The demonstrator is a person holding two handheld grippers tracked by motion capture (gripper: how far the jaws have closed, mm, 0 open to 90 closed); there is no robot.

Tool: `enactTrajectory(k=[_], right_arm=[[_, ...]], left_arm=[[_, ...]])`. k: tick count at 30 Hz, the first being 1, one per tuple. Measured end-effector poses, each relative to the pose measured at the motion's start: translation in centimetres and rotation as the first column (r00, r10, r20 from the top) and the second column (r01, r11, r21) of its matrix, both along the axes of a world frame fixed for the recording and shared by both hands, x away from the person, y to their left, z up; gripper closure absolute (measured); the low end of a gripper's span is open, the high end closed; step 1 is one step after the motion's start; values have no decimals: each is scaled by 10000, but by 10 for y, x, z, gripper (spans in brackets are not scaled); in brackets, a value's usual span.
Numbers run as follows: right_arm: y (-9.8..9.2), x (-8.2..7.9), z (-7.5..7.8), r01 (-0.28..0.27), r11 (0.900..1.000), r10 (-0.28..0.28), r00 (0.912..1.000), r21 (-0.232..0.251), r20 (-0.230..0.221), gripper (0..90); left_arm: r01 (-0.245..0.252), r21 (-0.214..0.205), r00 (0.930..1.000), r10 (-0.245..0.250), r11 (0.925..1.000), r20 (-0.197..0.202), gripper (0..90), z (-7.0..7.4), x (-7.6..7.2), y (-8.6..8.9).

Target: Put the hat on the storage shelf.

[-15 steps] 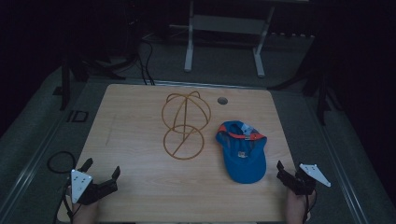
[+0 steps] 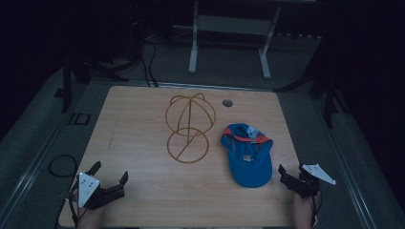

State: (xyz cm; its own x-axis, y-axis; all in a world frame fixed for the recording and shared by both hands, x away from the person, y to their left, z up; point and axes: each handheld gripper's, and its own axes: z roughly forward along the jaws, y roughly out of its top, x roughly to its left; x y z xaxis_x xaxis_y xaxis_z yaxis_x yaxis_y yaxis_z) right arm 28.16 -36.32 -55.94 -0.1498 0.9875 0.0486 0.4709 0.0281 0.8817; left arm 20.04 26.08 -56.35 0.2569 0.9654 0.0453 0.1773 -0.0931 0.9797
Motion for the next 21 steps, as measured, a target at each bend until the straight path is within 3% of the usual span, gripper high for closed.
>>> enactTrajectory(k=[2,7,12,19,21], right_arm=[[2,0,2,-179,9998,177,9995,-75,-260,159],[7,1,12,-572,9983,566,9977,-142,-370,149],[11,7,30,-770,9970,768,9967,-71,-243,143],[15,24,53,-1217,9926,1217,9926,5,41,136],[17,30,60,-1337,9910,1337,9910,69,84,136]], left_arm=[[259,-48,9997,-259,9997,-34,19,0,1,-2],[911,-409,9958,-912,9950,-4,19,1,1,-8],[1187,-213,9922,-1194,9927,-355,19,1,2,-15],[1539,-301,9849,-1558,9876,-760,19,1,4,-20],[1680,-532,9816,-1721,9843,-832,19,1,4,-20]])
